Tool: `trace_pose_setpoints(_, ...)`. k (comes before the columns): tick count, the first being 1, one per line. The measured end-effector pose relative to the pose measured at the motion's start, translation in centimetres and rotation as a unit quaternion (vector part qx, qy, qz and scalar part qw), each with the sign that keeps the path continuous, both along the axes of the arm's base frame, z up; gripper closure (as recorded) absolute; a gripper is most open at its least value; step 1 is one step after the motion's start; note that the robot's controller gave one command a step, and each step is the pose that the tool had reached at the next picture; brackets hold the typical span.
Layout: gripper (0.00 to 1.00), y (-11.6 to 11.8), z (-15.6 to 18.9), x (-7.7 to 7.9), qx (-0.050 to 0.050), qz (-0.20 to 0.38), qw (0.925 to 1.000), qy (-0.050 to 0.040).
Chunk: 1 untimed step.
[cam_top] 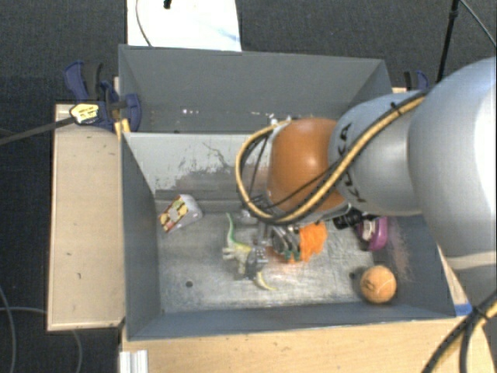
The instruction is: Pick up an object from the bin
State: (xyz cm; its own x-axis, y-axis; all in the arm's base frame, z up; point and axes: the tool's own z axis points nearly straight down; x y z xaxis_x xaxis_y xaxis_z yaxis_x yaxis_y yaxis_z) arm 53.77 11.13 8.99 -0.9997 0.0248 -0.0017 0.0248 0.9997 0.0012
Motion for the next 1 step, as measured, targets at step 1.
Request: trace_pose_setpoints(1, 0.00, -0.44, 1.20, -1.18, 0.000, -0.093, 0.9957, -0.0006)
